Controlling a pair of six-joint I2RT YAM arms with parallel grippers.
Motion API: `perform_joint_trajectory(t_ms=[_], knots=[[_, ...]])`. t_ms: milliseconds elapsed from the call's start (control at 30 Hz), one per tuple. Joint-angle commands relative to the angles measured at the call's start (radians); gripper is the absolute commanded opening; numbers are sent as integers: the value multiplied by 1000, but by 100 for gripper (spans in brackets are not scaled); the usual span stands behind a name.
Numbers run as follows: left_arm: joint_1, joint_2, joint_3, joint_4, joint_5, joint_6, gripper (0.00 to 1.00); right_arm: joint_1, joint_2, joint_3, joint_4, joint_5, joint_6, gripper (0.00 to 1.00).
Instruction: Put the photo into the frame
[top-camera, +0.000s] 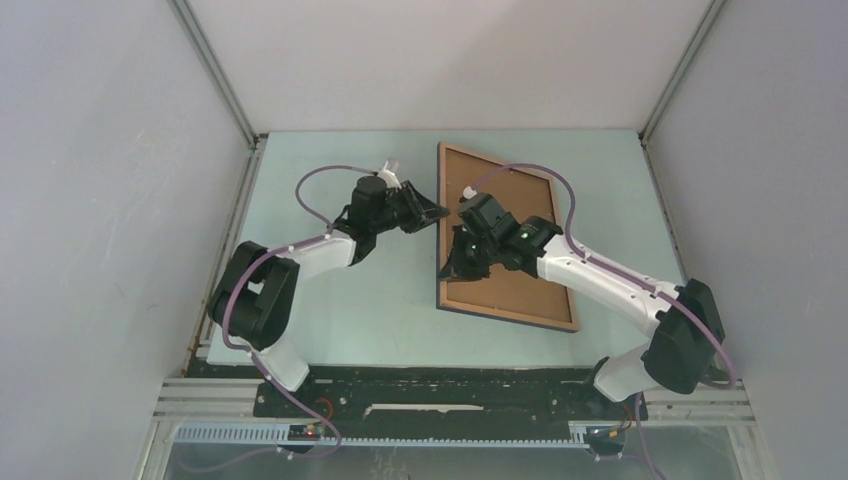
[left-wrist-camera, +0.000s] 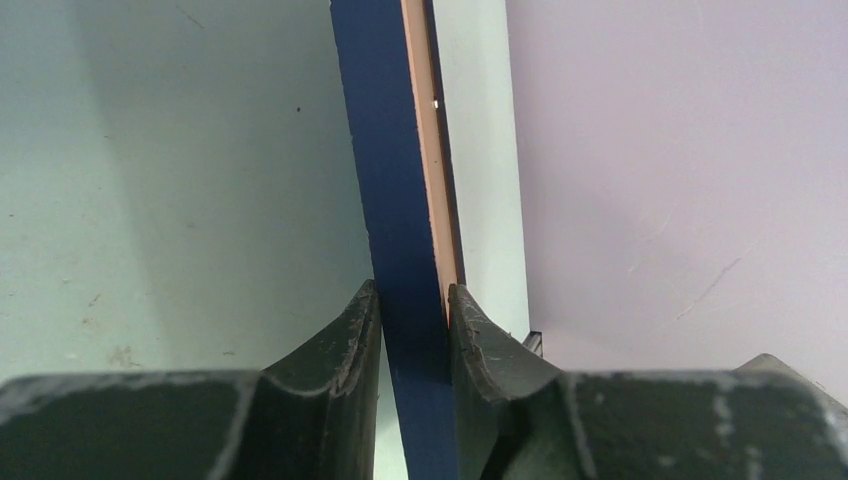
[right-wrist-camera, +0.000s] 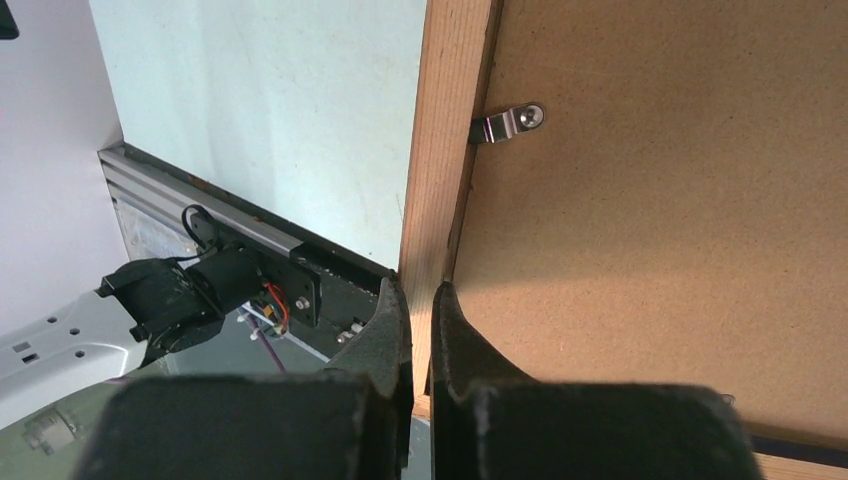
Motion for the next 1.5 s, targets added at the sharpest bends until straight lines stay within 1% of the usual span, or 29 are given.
perform_joint_trajectory(t_ms=[0,33,100,200,233,267,333,400,433,533,667,700,733,767,800,867,933,967,1000,1033,1067,1167,1267,1300,1367,1467], knots=[[-11,25,54,32,19,29,25,-6,-104,17,68,-9,-75,0],[-11,28,63,32,29,33,25,-8,-112,14,66,-14,-81,0],[-13,34,86,33,70,59,19,-10,-125,4,62,-20,-96,0],[-19,23,86,17,91,81,18,-11,-164,-29,63,-1,-104,0],[-19,13,79,17,85,85,20,-15,-175,-40,66,3,-102,0],[-19,3,75,15,75,91,25,-19,-182,-49,68,2,-100,0],[-20,-4,72,2,55,94,36,-24,-193,-62,70,3,-94,0],[-20,2,80,-23,43,91,49,-25,-201,-72,65,22,-93,0],[-21,6,83,-29,41,85,51,-25,-205,-76,59,33,-91,0],[-32,7,85,-35,14,72,53,-25,-221,-95,65,35,-83,0],[-55,20,117,-96,-22,94,53,-25,-242,-112,77,32,-70,0],[-61,24,123,-103,-30,94,52,-24,-245,-112,77,32,-70,0],[-65,30,131,-117,-38,98,45,-25,-248,-112,79,33,-69,0],[-66,37,147,-143,-48,104,32,-25,-251,-112,80,34,-70,0],[-66,45,180,-185,-58,110,23,-25,-253,-112,81,38,-71,0],[-66,56,221,-250,-58,130,17,-25,-259,-112,77,42,-73,0],[-68,41,249,-289,-66,159,4,-25,-270,-121,84,44,-80,0],[-68,34,262,-318,-76,182,1,-27,-275,-128,91,43,-82,0],[-67,24,278,-353,-86,210,0,-31,-278,-133,96,41,-85,1],[-65,16,295,-379,-97,237,0,-36,-278,-134,95,36,-92,7],[-63,4,309,-429,-108,263,0,-43,-279,-134,93,31,-100,17],[-52,-24,344,-507,-132,323,0,-88,-283,-134,84,12,-135,51],[-37,-52,369,-574,-140,376,0,-174,-299,-133,71,-55,-165,79],[-33,-64,372,-595,-145,391,0,-203,-309,-133,71,-84,-176,84],[-16,-93,371,-631,-154,414,0,-265,-343,-133,61,-120,-191,91],[17,-155,363,-695,-179,450,0,-361,-399,-133,21,-122,-223,94]])
